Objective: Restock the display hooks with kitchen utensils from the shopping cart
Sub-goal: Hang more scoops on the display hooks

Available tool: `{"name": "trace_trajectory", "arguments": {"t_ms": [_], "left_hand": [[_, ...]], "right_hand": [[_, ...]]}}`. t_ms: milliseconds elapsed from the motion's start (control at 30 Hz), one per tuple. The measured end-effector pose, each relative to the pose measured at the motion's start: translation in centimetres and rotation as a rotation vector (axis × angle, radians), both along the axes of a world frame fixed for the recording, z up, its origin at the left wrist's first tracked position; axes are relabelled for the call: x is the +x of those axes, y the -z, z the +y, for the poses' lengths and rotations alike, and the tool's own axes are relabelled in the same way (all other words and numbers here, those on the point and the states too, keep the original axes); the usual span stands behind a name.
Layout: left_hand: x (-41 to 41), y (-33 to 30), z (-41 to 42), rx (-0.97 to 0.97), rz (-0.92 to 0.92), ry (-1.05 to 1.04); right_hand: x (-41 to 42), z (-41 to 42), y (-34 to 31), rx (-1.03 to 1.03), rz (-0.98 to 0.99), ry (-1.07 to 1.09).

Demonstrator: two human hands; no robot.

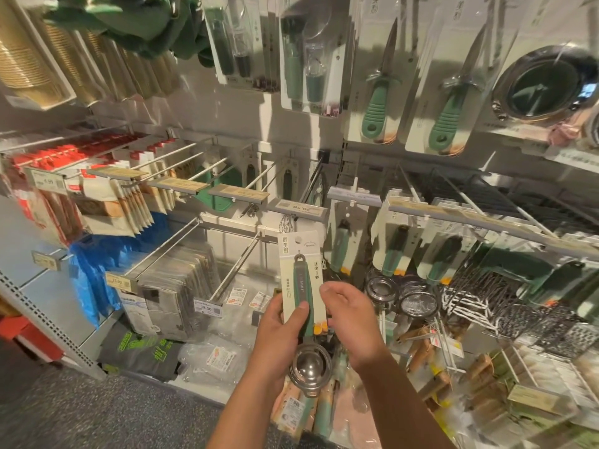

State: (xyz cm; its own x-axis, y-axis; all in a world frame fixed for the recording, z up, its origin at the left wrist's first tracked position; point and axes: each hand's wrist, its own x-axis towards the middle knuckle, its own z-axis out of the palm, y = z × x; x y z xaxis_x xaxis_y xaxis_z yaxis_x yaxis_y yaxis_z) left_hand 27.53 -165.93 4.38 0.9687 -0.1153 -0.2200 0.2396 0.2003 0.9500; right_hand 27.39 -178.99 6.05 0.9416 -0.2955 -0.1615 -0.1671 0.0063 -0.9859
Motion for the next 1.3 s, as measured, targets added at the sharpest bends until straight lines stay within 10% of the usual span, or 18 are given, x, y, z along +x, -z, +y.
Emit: {"name": "trace_trajectory", "arguments": {"t_ms": [1300], "left_hand": [[-0.8,-0.8,0.0,-0.041,0.081,-0.046]], "right_hand": [[0.8,-2.4,-2.2,-0.081,-0.129,0.353]]}}
